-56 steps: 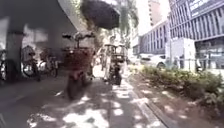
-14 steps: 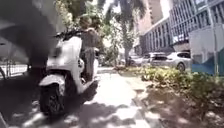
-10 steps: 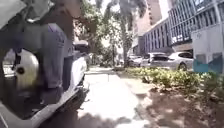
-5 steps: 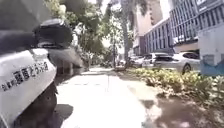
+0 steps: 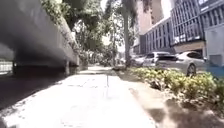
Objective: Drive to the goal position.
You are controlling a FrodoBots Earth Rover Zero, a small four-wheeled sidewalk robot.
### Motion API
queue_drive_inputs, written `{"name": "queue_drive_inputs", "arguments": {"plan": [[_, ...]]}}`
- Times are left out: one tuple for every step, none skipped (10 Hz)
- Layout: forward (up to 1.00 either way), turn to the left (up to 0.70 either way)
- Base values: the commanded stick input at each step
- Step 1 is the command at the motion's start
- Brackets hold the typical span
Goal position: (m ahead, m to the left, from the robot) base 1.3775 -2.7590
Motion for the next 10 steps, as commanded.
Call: {"name": "queue_drive_inputs", "arguments": {"plan": [[0.7, 0.0], [0.7, 0.0], [0.7, 0.0], [0.7, 0.0], [0.7, 0.0], [0.7, 0.0], [0.7, 0.0], [0.7, 0.0], [0.7, 0.0], [0.7, 0.0]]}}
